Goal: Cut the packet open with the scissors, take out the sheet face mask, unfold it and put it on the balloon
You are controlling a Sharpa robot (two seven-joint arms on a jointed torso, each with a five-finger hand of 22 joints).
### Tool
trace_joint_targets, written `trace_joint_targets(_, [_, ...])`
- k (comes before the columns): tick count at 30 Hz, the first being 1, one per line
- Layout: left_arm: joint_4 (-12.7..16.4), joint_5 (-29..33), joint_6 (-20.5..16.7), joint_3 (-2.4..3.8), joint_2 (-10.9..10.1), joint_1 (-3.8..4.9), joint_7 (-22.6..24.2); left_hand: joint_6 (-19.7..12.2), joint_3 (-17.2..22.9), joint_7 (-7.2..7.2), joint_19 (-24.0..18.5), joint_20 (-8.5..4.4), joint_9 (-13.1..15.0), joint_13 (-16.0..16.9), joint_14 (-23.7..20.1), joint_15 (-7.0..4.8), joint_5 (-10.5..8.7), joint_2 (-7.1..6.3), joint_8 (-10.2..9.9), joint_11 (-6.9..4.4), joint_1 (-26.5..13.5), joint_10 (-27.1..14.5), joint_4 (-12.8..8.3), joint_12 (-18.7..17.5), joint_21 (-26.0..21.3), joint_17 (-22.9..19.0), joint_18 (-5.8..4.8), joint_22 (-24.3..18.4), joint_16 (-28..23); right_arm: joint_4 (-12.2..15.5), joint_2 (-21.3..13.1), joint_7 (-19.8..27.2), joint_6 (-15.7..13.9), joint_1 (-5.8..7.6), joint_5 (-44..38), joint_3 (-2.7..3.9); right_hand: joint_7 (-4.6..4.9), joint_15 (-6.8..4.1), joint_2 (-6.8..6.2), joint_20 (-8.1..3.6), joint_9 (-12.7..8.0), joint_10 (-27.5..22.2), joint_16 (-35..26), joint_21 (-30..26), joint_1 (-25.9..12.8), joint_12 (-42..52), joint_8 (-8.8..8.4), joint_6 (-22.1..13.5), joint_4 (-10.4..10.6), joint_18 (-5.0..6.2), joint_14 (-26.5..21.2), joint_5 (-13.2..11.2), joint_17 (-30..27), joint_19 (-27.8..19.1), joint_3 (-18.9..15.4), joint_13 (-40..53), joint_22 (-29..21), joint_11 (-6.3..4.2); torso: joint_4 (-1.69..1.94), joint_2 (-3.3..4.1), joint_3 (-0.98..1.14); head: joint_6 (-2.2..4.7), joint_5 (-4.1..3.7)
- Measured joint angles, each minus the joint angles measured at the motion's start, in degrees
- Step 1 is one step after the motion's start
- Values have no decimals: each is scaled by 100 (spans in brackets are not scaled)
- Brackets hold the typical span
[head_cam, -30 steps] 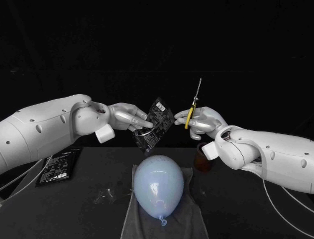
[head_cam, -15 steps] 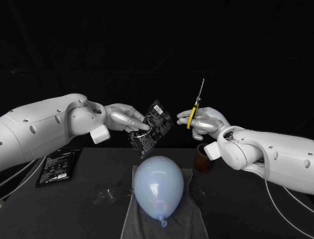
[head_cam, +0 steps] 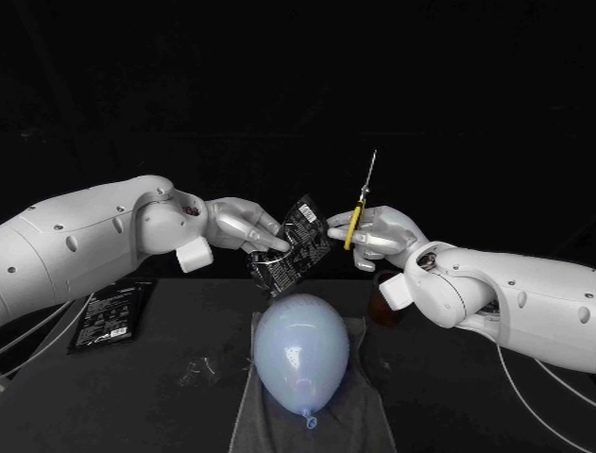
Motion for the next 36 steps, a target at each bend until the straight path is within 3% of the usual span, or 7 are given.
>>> trace_joint_targets(13, [-42,-80,34,-2,31,0,-39,0,0,-1,-22,-21,0,0,0,1,-20,-15,-1,1,-14,-1,0,-1,22,0,-4,6,0,182,-22,-27,228,0,10,1,3,15,2,20,-36,-52,-1,0,2,0,-39,-22,39,1,15,0,-18,-21,-39,10,-15,7,-3,-3,-3,3,1])
trace_joint_targets(20, [-54,-112,32,-2,33,0,-44,-9,17,-10,-22,-21,1,0,0,1,2,-22,-7,2,-21,-2,-17,-1,22,-5,-4,6,0,187,-22,-82,362,0,12,1,4,15,86,41,-48,-49,-21,0,85,26,-39,-20,55,1,15,0,-6,0,-55,16,8,4,-3,-5,-7,0,2])
trace_joint_targets(23, [-58,-125,31,-2,37,0,-44,-9,17,-10,-21,-21,1,0,-1,1,2,-21,-8,2,-20,-2,-17,-1,22,-6,-5,6,0,186,-15,-119,416,-2,12,1,-19,15,174,37,-45,208,14,9,140,111,23,172,55,0,15,0,23,5,-55,35,40,-36,1,-5,-7,-4,1])
trace_joint_targets(27, [-62,-134,29,-3,40,0,-47,-9,17,-10,-21,-20,3,0,-1,1,2,-19,-12,-4,-20,3,-18,-21,22,-6,-5,15,0,182,-11,-184,475,-3,1,1,-97,-49,286,-45,11,538,14,104,204,232,186,497,55,0,4,0,34,86,-55,58,108,-64,3,-5,-10,-9,-1])
trace_joint_targets(31, [-64,-140,28,-3,47,0,-48,-11,17,-11,-21,-20,4,0,18,20,2,-7,0,-12,-26,12,-18,-22,22,-6,-6,15,0,180,-4,-262,510,-4,-17,0,-253,-179,436,-126,104,837,14,179,269,362,368,792,40,-2,11,0,26,168,-71,95,188,-117,3,-5,-10,-15,3])
trace_joint_targets(33, [-64,-144,28,-3,49,0,-50,-10,17,-11,-21,-20,3,0,18,20,2,10,12,-12,-34,12,-18,-22,22,-6,-6,15,0,178,-1,-301,512,-4,-29,0,-351,-243,526,-177,163,915,14,239,281,445,455,890,32,-4,10,-1,5,219,-81,138,226,-57,4,-5,-10,-19,6])
trace_joint_targets(36, [-62,-150,27,-3,51,0,-53,-4,17,-4,-21,-20,3,0,18,20,2,13,12,-12,-32,12,-18,-22,22,-6,-6,15,0,175,-1,-354,505,-6,-55,0,-393,-299,564,-234,230,925,14,267,288,467,522,932,26,-5,13,-5,-21,243,-76,146,266,-66,4,-5,-9,-21,7])
